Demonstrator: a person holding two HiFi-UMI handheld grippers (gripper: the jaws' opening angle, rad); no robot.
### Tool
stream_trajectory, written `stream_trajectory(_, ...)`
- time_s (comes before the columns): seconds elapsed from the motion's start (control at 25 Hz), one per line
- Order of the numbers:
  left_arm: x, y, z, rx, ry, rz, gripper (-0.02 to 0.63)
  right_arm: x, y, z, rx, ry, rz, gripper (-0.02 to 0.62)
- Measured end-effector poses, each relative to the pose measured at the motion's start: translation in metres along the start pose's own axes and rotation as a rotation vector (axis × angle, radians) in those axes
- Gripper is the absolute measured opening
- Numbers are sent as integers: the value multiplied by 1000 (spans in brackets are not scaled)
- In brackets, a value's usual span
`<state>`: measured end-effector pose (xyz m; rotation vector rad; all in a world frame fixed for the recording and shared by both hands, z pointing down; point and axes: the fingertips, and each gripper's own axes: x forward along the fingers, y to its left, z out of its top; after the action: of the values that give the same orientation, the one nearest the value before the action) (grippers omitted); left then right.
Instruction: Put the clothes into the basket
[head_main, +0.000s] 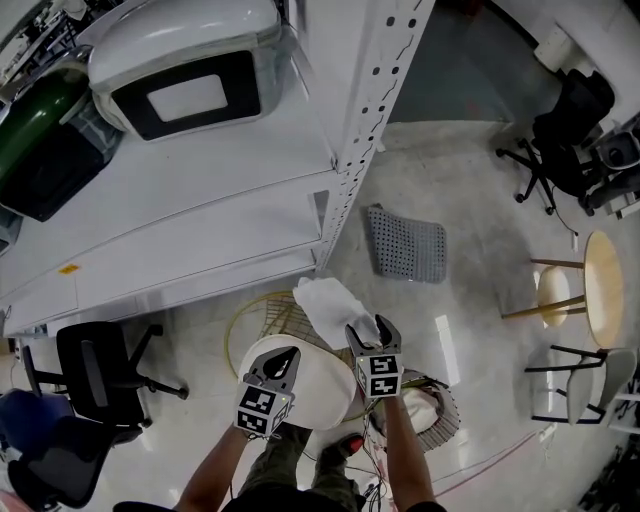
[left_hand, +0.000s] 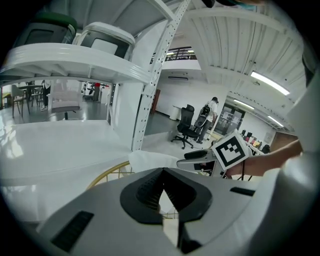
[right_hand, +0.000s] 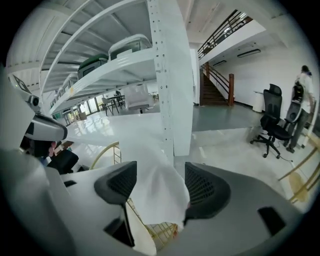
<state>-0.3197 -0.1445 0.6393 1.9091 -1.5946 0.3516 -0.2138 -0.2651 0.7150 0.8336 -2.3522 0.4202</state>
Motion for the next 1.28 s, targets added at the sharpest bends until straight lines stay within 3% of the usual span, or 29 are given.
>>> stream_trajectory(0.4, 10, 11, -6, -16, 23, 3, 1, 20, -8, -10, -9, 67, -52, 298)
stream_trajectory(0.52, 12, 12, -8, -17, 28, 3, 2, 22, -13, -10, -34, 81, -95, 223)
stream_trajectory(1.16, 14, 12, -9, -18, 33, 1, 0, 13, -14, -7, -105, 46, -155, 126)
stream_trajectory(1.28, 13, 10, -9, -19, 33, -1, 1, 8, -11, -4, -88, 25, -160, 61)
